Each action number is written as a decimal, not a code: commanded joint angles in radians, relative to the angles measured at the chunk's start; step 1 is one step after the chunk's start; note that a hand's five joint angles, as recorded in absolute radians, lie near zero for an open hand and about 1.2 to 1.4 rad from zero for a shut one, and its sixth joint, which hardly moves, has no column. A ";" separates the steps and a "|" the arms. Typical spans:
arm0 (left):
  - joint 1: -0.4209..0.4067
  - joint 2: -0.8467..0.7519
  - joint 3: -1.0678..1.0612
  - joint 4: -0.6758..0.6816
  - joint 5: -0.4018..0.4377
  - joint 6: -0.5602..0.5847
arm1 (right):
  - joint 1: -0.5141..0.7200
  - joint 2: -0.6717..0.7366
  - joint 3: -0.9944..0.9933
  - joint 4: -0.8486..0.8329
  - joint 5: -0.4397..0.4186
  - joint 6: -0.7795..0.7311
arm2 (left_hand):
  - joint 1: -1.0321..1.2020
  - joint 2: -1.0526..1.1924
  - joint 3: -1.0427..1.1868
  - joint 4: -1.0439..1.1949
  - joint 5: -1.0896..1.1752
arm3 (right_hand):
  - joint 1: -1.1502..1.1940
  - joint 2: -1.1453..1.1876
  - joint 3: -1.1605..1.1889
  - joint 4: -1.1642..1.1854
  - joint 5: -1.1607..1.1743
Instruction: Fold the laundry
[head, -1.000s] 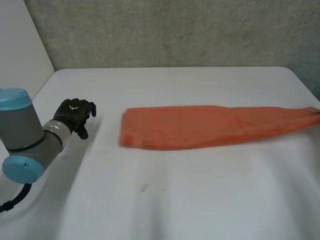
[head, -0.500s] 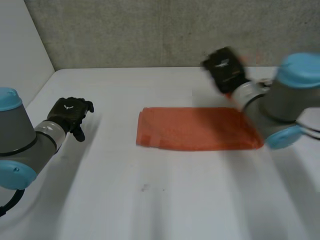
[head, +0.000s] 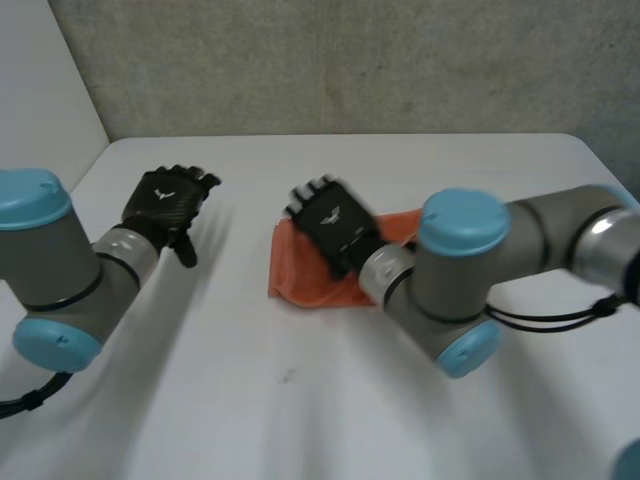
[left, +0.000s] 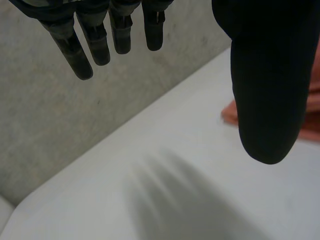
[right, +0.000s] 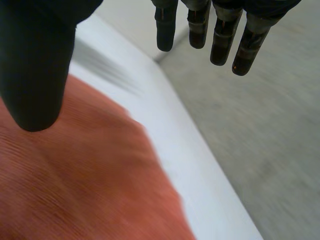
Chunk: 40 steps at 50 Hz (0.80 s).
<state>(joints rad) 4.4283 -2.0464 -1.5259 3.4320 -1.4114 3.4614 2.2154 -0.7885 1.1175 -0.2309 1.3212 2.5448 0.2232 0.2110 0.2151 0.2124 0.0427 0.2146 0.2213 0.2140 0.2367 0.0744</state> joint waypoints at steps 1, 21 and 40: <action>-0.118 -0.037 0.085 0.047 0.000 -0.105 | -0.147 -0.208 0.157 0.011 0.075 0.292 | 0.002 0.014 0.010 0.013 0.008 | -0.040 -0.047 -0.039 -0.062 -0.074; -0.288 -0.288 0.265 0.072 -0.003 -0.168 | -0.413 -0.158 0.381 0.081 0.015 0.325 | 0.031 0.044 0.040 0.042 0.037 | 0.377 0.370 0.378 0.355 0.343; -0.268 -0.239 0.193 0.059 -0.124 -0.156 | -0.438 -0.184 0.349 -0.087 0.038 0.045 | 0.020 0.032 0.028 0.030 0.026 | 1.182 1.175 1.182 1.160 1.147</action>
<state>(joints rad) 4.1485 -2.3353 -1.2916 3.4969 -1.5036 3.3025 1.7636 -0.9478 1.5337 -0.2984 1.3489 2.7599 0.2195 0.2167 0.2146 0.2164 0.0430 0.9462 1.1806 1.1713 1.1906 0.9704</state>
